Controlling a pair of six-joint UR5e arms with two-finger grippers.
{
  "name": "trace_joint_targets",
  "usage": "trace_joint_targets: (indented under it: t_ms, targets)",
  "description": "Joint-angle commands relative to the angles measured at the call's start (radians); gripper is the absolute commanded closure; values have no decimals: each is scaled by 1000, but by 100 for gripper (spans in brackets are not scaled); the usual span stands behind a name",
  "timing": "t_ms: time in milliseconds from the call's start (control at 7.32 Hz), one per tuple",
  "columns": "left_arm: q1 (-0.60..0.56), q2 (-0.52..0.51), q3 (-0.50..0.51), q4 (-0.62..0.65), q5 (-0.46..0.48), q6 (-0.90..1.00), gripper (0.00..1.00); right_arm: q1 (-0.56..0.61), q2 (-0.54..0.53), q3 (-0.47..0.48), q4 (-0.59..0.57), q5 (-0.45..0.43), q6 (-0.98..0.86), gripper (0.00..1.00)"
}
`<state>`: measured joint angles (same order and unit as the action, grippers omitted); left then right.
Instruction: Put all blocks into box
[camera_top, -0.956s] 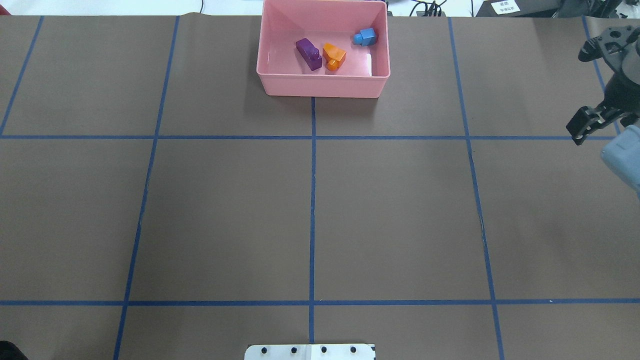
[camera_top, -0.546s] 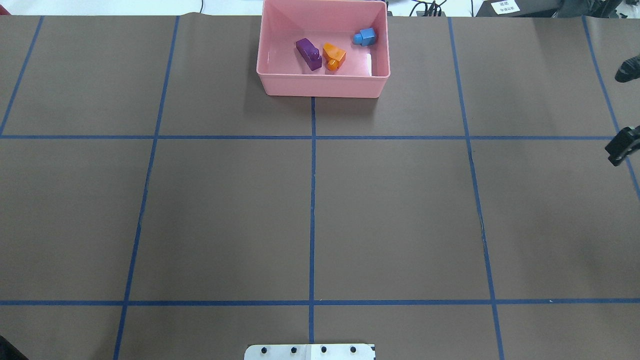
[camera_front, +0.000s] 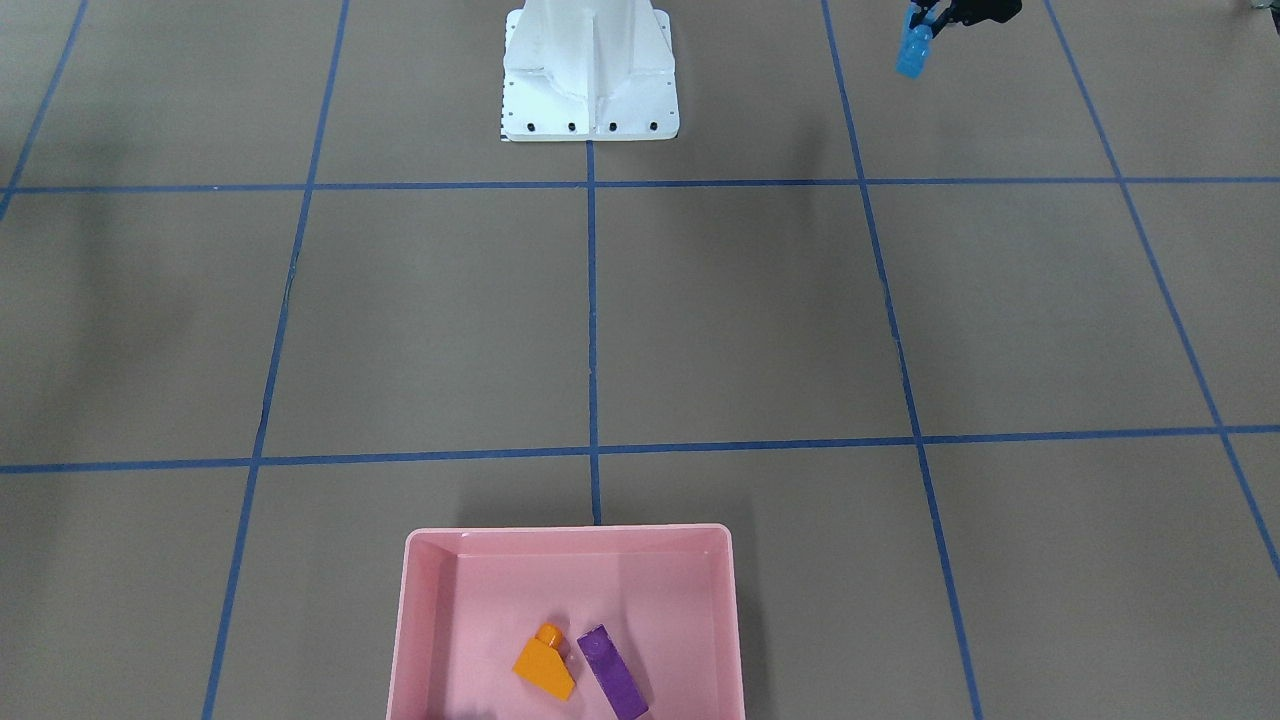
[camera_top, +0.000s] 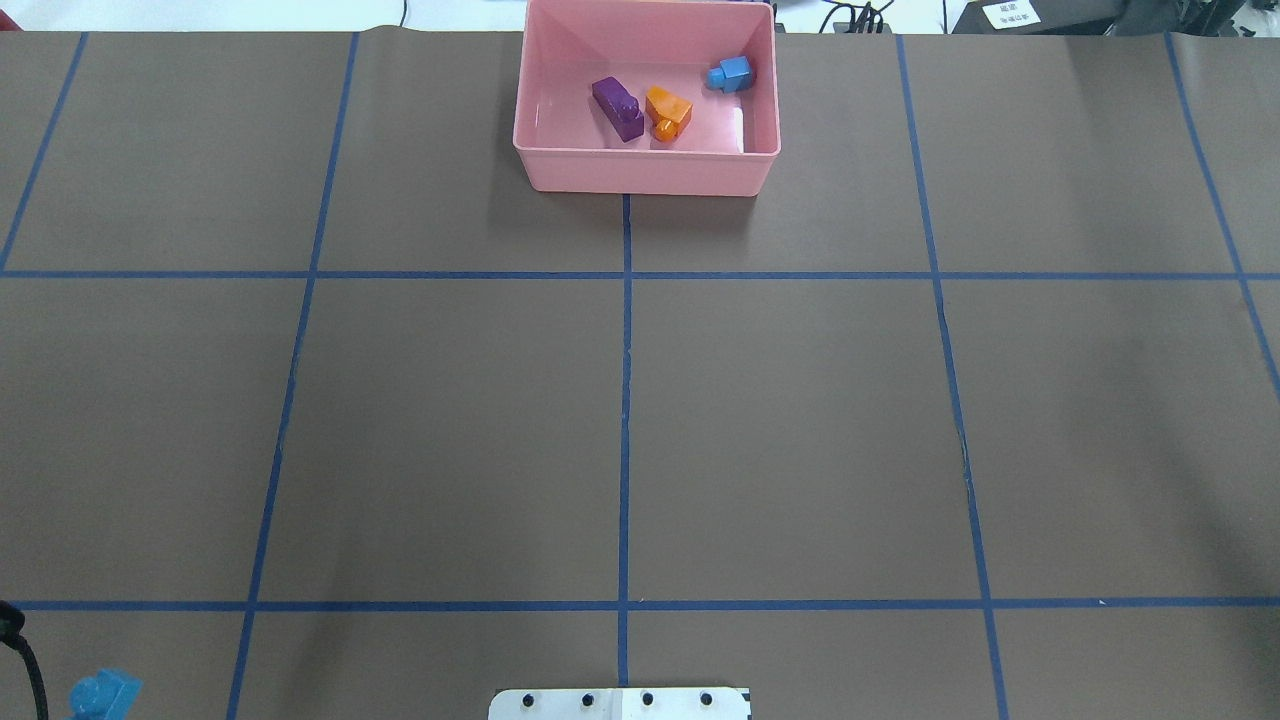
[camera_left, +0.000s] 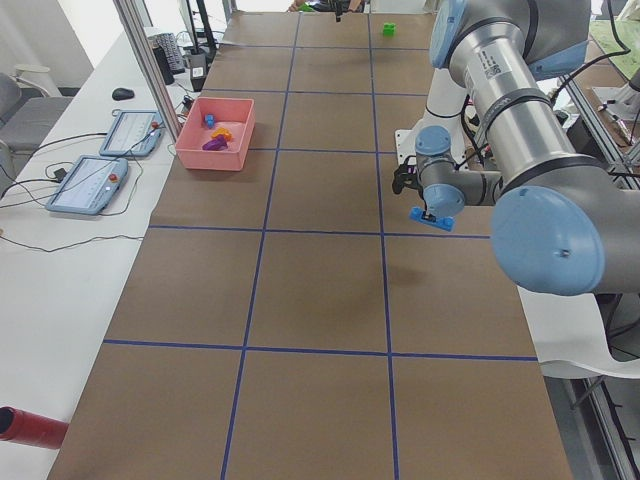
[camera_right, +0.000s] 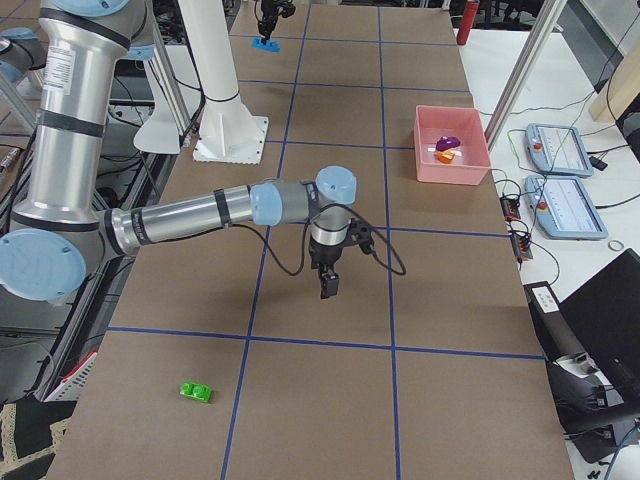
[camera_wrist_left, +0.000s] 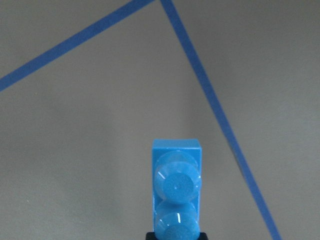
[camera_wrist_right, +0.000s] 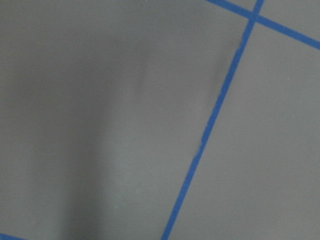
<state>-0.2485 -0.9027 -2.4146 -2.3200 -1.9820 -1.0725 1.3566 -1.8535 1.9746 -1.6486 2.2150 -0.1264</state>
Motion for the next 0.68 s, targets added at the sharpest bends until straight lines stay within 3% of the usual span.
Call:
trace_joint_targets:
  t_ms: [0, 273, 546]
  targets:
    - [-353, -281, 26, 208, -256, 65, 100, 180, -73, -156, 47, 106, -215, 0]
    - [-628, -686, 167, 455, -494, 83, 100, 219, -137, -214, 79, 107, -266, 0]
    - [-690, -946, 295, 552, -498, 65, 100, 230, -209, -297, 208, 115, -259, 0]
